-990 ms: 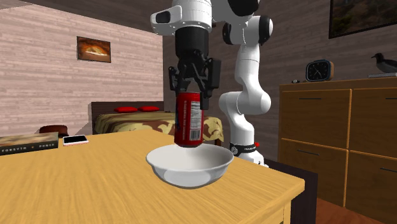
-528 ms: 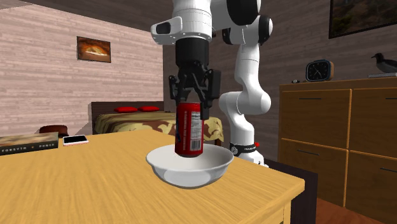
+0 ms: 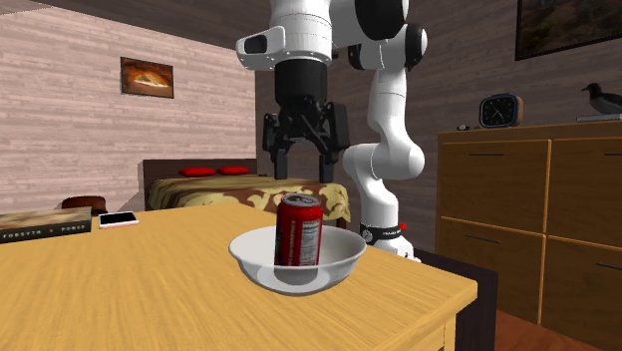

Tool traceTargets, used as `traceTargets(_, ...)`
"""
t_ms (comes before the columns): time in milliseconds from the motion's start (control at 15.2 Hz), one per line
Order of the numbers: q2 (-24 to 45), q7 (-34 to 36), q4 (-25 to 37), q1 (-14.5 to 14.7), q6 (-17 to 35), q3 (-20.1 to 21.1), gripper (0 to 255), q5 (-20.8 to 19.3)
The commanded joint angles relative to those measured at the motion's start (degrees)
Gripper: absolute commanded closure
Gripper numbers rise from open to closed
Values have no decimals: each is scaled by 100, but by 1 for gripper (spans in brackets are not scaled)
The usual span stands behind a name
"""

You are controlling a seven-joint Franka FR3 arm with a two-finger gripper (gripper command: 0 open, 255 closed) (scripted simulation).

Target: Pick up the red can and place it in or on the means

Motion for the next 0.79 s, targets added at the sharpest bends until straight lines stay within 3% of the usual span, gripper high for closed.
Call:
traceTargets(0, 0, 0, 0, 0, 0, 0, 0, 0)
traceTargets(264, -126, -13, 607, -12, -731, -34, 0, 8)
traceTargets(726, -126, -13, 607, -12, -731, -34, 0, 8)
